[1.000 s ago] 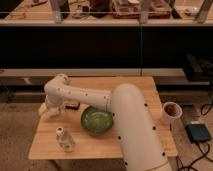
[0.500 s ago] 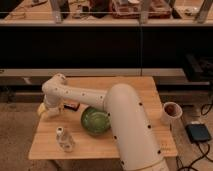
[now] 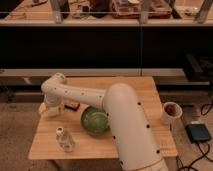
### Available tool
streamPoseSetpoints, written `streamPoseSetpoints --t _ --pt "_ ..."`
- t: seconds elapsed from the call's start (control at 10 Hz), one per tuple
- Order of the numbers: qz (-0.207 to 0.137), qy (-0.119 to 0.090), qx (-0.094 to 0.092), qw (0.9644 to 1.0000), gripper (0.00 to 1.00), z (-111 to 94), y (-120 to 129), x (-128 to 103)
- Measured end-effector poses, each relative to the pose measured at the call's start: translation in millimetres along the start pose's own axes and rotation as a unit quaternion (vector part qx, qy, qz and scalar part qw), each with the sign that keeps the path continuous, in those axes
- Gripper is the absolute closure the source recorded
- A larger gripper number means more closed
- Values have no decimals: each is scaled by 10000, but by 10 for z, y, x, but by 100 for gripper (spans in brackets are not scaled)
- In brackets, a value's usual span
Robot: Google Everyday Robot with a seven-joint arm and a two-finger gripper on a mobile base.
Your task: Place the white sponge in the ceramic bowl
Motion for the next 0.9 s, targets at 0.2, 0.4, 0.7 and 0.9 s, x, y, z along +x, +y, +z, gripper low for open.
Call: streamPoseSetpoints --t 0.2,0.4,0.7,0.9 --pt "-57 -81 -132 9999 56 -11 10 -12" --pt "-210 -189 -364 9989 72 -40 54 -37" --pt "-412 -405 -690 9959 73 -43 61 -98" --pt "-440 -495 -771 9948 80 -48 30 -110"
